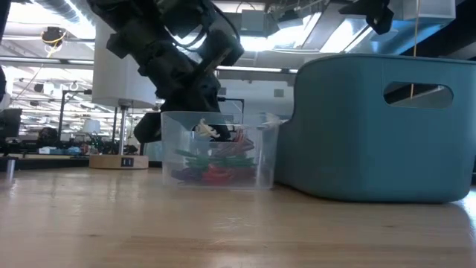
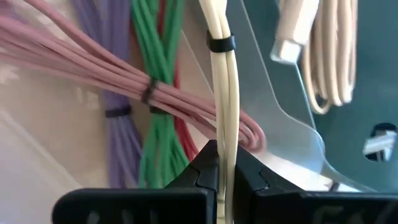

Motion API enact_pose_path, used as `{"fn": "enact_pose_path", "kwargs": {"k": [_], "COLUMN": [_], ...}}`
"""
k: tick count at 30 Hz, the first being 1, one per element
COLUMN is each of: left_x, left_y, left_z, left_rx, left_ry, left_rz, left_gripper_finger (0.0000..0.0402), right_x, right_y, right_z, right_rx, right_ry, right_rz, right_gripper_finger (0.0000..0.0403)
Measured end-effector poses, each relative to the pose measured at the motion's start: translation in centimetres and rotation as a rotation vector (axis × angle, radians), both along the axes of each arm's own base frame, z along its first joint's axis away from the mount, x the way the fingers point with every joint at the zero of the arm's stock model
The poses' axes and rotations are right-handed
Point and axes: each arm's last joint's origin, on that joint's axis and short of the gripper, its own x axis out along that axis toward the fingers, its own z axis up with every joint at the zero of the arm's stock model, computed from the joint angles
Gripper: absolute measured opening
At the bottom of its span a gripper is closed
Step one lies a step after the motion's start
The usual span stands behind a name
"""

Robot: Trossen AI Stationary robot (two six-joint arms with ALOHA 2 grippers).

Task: Pick & Place USB Port
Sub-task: Put the white charger cable into the white transparent bin, then return to Home Position

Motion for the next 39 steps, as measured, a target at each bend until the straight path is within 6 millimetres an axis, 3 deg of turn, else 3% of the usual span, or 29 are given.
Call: {"fn": "enact_pose_path", "kwargs": {"k": [15,29,35,39], "left_x": [-0.4,0.2,-1.2,-2.4], "left_y": [0.8,0.5,0.7,1.2], "left_z": [-0.1,0.6,2.8,5.9], "left_rx": [0.010,-0.012,-0.016,0.010], "left_ry": [0.049,-0.062,-0.078,-0.150], "left_rz": [-0.025,-0.151,-0.154,-0.146], "left_gripper_finger": [0.0009,0.0122,0.0138,0.0139], "right_x": [0.0,0.0,0.0,0.0], "right_y": [0.0,0.0,0.0,0.0], "right_z": [0.0,0.0,0.0,0.0], "right_rx": [0.000,0.004,0.005,0.005], "right_ry": [0.000,0.000,0.000,-0.002], "right_rz": [0.000,0.004,0.006,0.007], "right_gripper_finger": [0.0196,0.0196,0.0196,0.0196]}}
